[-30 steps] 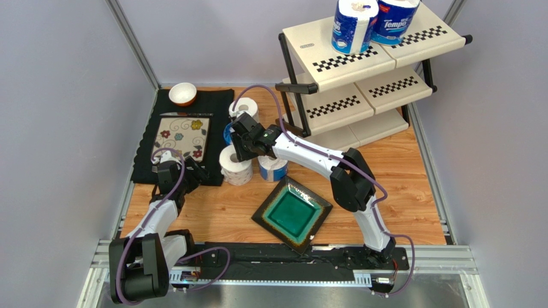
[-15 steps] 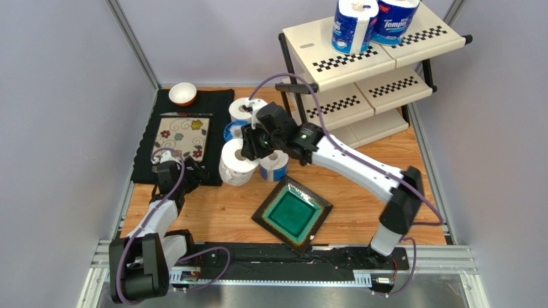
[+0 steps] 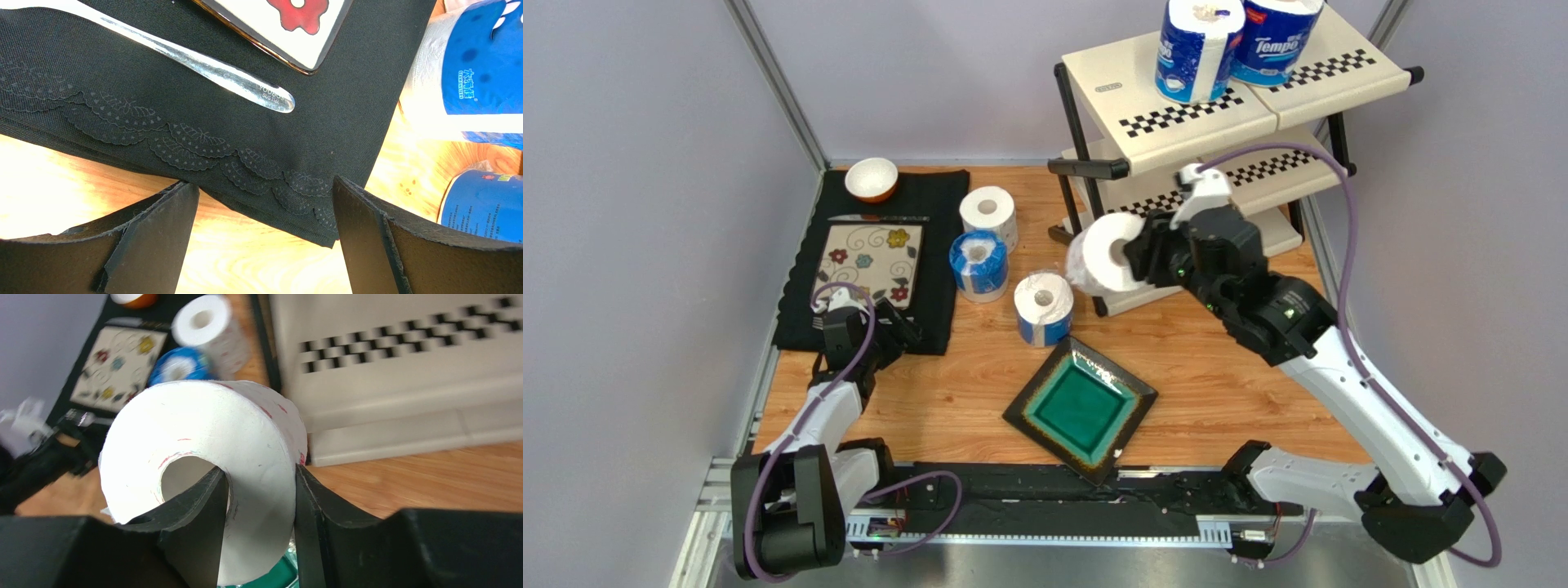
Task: Place and organize the paper towels onto the shelf
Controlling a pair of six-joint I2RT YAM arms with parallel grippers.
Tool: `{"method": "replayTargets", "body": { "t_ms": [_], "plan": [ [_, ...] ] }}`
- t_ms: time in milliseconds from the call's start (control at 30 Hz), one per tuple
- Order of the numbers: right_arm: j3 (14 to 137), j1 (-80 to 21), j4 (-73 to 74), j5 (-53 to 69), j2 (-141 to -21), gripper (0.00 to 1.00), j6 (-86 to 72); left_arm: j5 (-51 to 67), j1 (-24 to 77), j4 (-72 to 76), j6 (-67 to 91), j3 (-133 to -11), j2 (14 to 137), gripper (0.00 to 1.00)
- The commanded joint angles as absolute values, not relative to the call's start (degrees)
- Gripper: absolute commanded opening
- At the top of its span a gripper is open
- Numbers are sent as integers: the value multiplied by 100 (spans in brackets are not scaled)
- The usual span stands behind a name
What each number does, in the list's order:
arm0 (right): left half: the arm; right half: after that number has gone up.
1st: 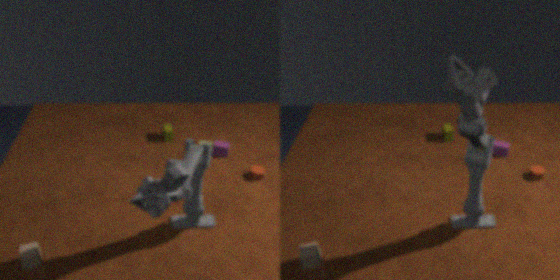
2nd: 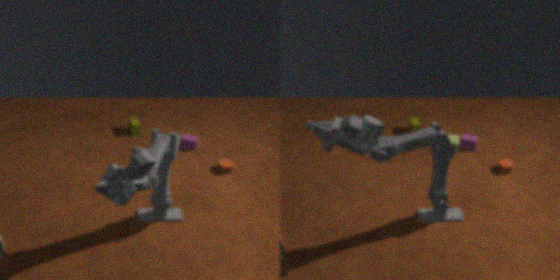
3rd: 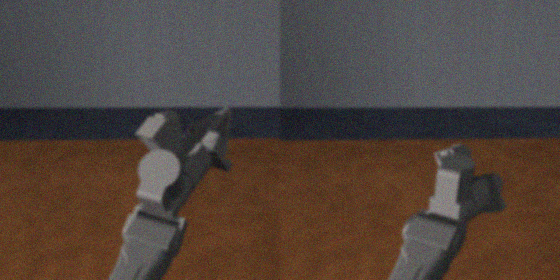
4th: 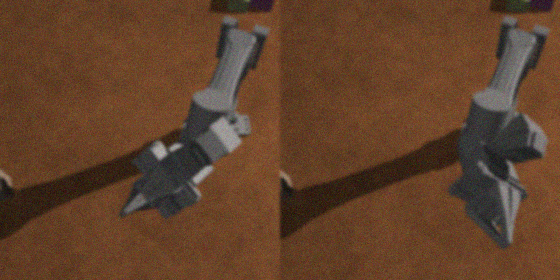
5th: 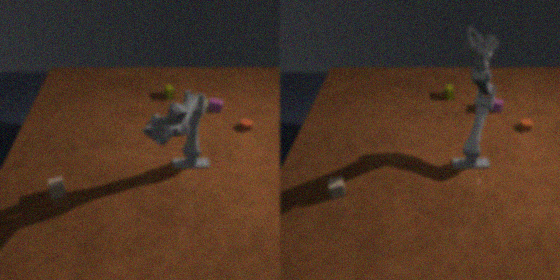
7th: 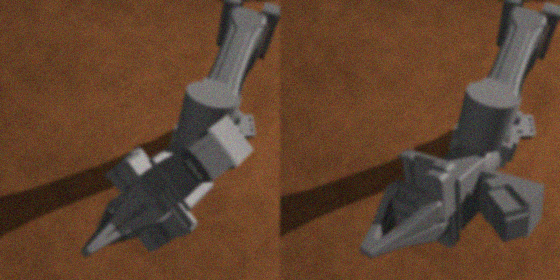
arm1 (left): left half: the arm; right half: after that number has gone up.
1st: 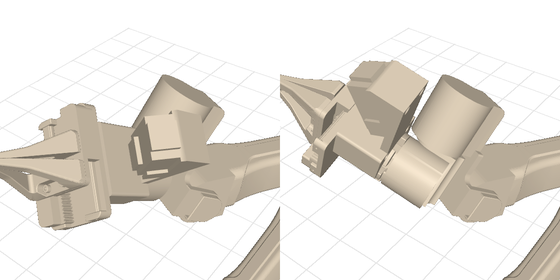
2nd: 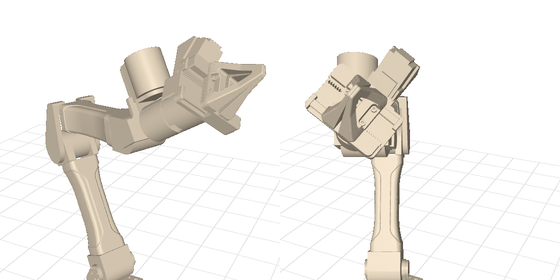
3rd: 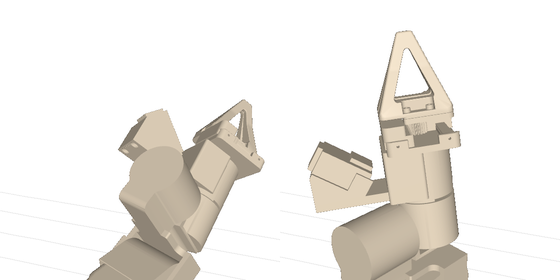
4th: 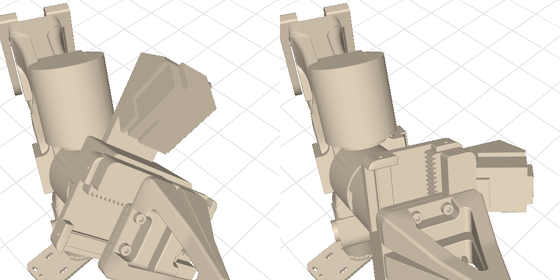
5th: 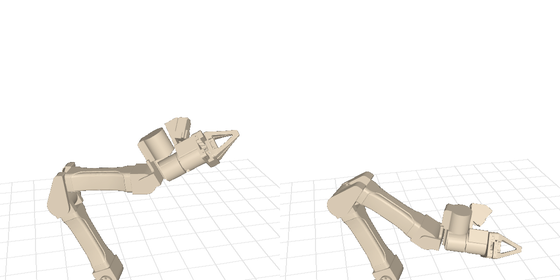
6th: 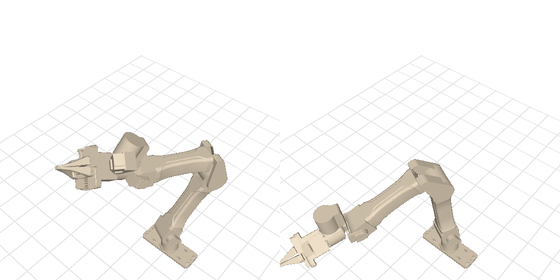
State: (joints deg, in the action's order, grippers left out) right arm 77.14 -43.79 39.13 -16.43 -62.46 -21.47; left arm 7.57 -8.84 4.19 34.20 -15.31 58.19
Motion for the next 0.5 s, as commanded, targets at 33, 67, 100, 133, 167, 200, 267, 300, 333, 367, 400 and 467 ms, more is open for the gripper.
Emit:
{"method": "replayTargets", "body": {
  "t_ms": [33, 67, 100, 133, 167, 200, 267, 300, 333, 367, 400, 467],
  "plan": [
    [7462, -2841, 3788, -1591, -5722, 44, -2540, 774, -914, -61, 3437, -1362, 5915, 89],
    [7479, -2386, 3779, -1452, -5696, 44, -2592, 773, -914, -53, 3437, -1354, 5915, 89],
    [7540, -2164, 3779, -1389, -5669, 43, -2628, 773, -914, -61, 3437, -1362, 5915, 89],
    [7576, -1953, 3779, -1310, -5660, 43, -2663, 773, -923, -62, 3437, -1362, 5924, 89],
    [7602, -1568, 3753, -1188, -5651, 43, -2750, 782, -914, -70, 3428, -1362, 5924, 89],
    [7672, -1399, 3727, -1134, -5651, 43, -2768, 774, -905, -62, 3428, -1371, 5924, 89],
    [7760, -977, 3674, -1046, -5686, 42, -2795, 773, -914, -53, 3437, -1362, 5941, 89],
    [7813, -836, 3665, -976, -5747, 41, -2821, 782, -914, -61, 3437, -1362, 5950, 89],
    [7909, -591, 3656, -906, -5783, 41, -2839, 800, -923, -44, 3437, -1362, 5950, 89],
    [7954, -493, 3630, -853, -5827, 41, -2830, 791, -914, -35, 3445, -1362, 5959, 89],
    [7989, -405, 3630, -844, -5853, 41, -2865, 808, -914, -44, 3445, -1362, 5976, 89],
    [8077, -115, 3543, -722, -5950, 41, -2883, 817, -923, -35, 3454, -1362, 5994, 89]
  ]
}}
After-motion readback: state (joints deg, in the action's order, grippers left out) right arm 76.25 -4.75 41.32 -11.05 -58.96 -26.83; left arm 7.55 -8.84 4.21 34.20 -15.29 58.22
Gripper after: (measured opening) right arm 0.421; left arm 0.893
